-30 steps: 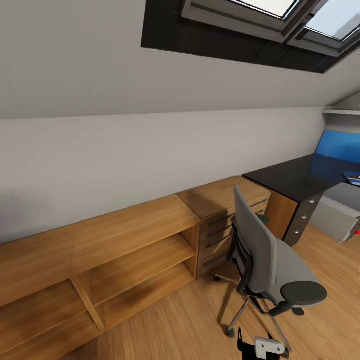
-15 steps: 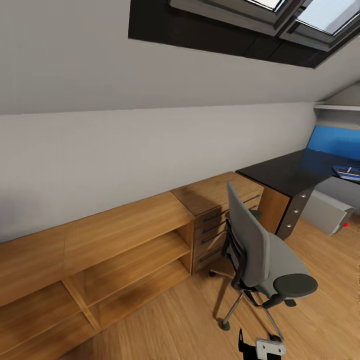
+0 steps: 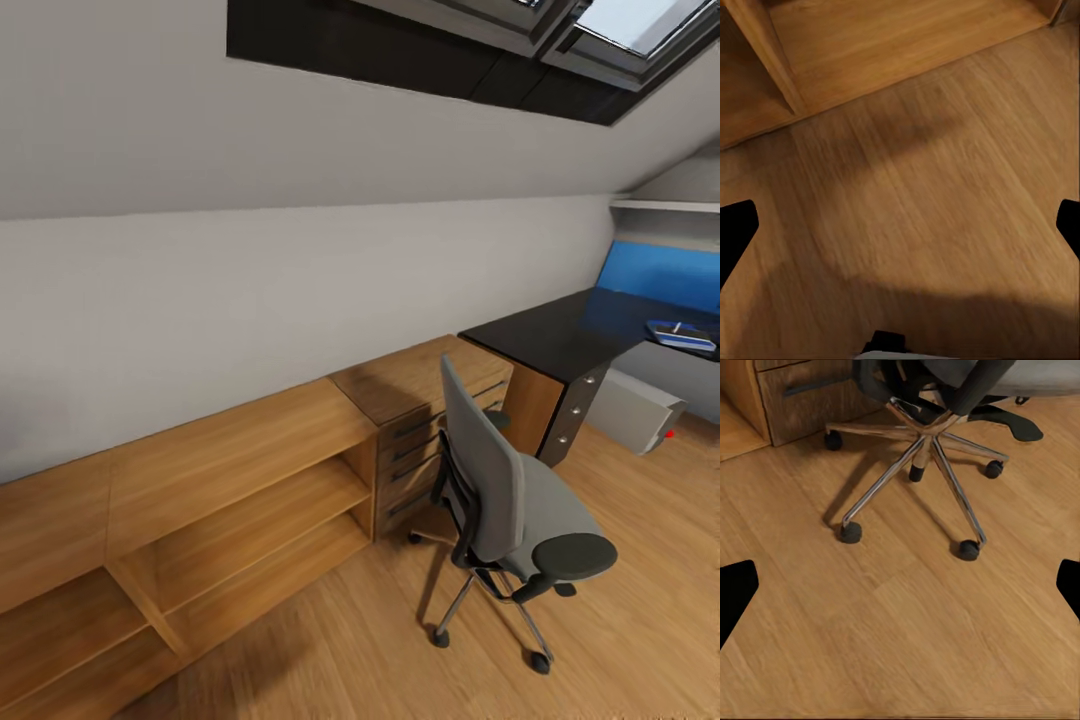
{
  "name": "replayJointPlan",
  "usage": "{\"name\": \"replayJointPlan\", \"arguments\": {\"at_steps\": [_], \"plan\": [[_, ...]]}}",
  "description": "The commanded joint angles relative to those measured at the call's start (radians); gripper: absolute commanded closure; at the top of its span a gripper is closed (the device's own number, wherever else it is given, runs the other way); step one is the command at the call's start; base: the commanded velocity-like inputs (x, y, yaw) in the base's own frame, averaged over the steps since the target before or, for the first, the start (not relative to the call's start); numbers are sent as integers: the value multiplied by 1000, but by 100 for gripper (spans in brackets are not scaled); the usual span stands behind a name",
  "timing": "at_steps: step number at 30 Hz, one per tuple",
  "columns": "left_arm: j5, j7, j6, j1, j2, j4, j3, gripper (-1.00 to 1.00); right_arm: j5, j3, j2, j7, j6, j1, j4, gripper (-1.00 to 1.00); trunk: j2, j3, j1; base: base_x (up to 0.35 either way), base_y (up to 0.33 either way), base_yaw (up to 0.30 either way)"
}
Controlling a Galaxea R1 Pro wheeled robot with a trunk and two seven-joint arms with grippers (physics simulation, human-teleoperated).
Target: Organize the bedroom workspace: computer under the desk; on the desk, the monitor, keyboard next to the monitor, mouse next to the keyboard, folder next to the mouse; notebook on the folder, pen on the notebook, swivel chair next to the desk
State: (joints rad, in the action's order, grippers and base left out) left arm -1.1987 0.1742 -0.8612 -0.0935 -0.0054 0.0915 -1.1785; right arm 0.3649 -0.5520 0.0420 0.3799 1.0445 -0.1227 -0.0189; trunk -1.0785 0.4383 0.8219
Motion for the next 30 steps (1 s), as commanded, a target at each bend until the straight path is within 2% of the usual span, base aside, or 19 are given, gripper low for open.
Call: {"name": "replayJointPlan", "arguments": {"at_steps": [1,7,18,25,30], "plan": [[8,11,-25,5,-1,1,-8,-100,-8,-8,1,5,3,3,-2,-100,-1,3,0,0,0,-106],[20,13,-61,13,-2,1,-7,-100,-30,-8,2,5,3,10,-3,-100,-1,11,0,0,0,-106],[20,24,-73,14,-1,0,-6,-100,-33,-8,1,5,3,11,-3,-100,-1,27,0,0,0,-131],[19,25,-72,14,-1,0,-6,-100,-34,-8,0,5,3,11,-3,-100,-1,30,0,3,4,-240],[19,25,-70,14,-1,0,-6,-100,-35,-8,-2,5,3,11,-3,-100,-1,30,0,166,210,-280]]}}
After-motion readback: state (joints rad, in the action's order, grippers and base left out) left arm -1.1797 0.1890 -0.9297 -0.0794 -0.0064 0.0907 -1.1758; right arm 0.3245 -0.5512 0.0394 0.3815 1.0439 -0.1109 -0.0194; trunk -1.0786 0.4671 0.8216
